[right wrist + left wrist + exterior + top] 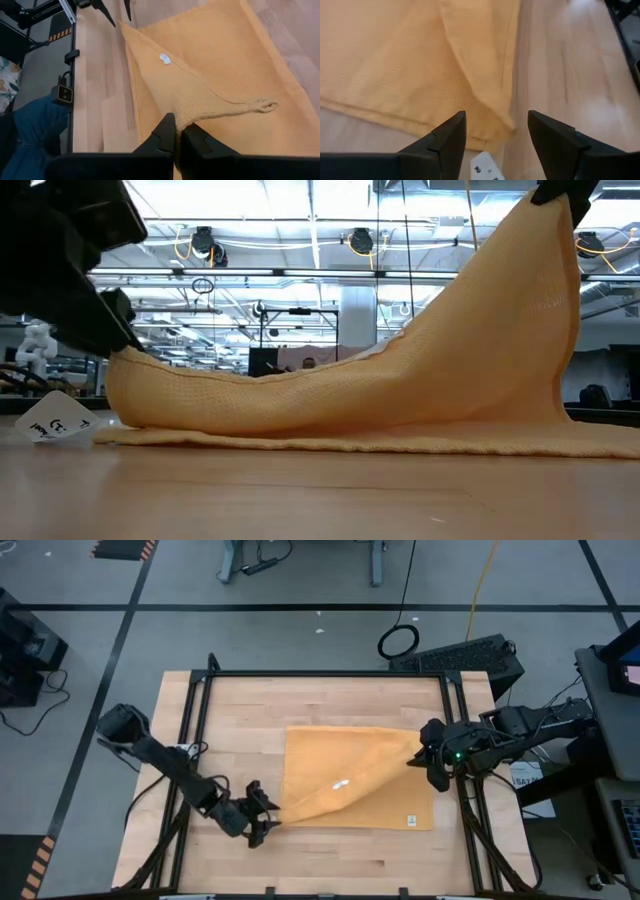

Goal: Roll towel
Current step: Fold the yellow towel in

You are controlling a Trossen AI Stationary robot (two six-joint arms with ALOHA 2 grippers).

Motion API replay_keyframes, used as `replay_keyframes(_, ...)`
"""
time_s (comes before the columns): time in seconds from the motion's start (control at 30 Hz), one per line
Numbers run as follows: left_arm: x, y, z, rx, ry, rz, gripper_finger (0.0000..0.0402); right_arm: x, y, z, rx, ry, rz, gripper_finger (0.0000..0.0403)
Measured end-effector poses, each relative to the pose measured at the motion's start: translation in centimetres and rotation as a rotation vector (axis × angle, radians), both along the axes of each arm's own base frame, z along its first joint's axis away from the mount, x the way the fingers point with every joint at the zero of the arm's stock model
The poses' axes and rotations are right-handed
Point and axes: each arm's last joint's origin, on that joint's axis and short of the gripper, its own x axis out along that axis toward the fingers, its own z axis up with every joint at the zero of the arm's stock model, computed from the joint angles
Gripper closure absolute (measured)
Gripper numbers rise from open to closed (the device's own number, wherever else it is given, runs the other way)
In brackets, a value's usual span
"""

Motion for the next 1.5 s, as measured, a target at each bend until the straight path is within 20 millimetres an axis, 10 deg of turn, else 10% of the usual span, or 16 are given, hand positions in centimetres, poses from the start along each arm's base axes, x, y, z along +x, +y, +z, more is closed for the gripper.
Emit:
replay_keyframes(0.13,0.8,-0.2,-0.9,0.029,-0.022,-0.033,0.0217,0.0,0.0,0.0,-0.009,-0.003,-0.010,0.0403)
replay_keyframes(0.33,1.5,0.2,-0.9,0.152,-0.063,-0.086,0.0383,0.0,-0.2,0.0,-0.052,-0.009,-0.023,0.0403)
replay_keyframes(0.87,1.8,5.3,3.4,0.501,-0.147,0.168,0.0394,-3.4,-0.1,-0.7,-0.112,0.123,-0.080,0.0403)
replay_keyframes(1.5,0.3,6.5,7.8,0.670,-0.261,0.151,0.0394,-2.8,6.4,-2.7,0.014,0.318,0.056,0.0403)
